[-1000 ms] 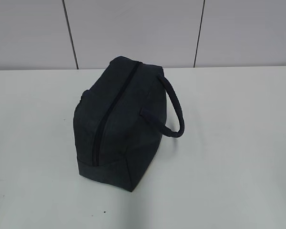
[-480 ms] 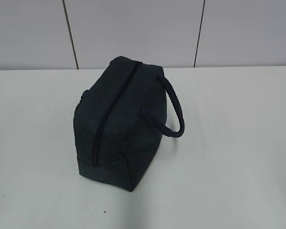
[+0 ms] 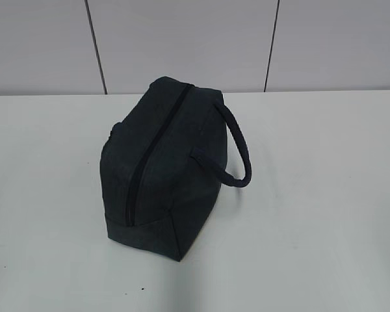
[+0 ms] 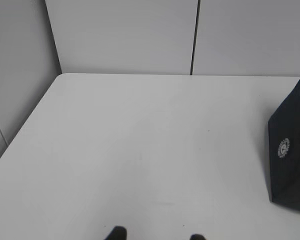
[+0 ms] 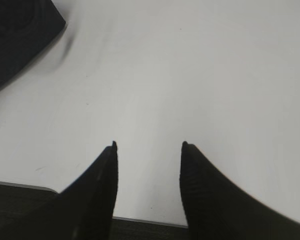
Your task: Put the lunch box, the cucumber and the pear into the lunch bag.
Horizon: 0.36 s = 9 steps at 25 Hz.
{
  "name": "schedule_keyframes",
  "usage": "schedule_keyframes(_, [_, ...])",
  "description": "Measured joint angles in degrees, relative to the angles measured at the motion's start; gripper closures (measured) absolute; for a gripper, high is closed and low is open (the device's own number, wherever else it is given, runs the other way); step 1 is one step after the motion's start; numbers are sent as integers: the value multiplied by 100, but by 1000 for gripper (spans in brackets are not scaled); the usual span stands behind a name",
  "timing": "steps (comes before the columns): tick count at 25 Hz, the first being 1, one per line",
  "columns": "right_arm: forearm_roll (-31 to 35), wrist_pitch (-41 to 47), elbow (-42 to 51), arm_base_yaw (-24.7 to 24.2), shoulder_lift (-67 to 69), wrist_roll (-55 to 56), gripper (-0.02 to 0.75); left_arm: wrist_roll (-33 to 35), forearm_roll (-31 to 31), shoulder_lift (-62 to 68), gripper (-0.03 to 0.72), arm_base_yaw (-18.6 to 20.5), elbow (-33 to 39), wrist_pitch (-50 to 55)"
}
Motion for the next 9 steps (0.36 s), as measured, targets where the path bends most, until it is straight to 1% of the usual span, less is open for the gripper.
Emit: schedule_keyframes(9, [0,0,0,0,0,0,406,0,0,0,442,0,0,0])
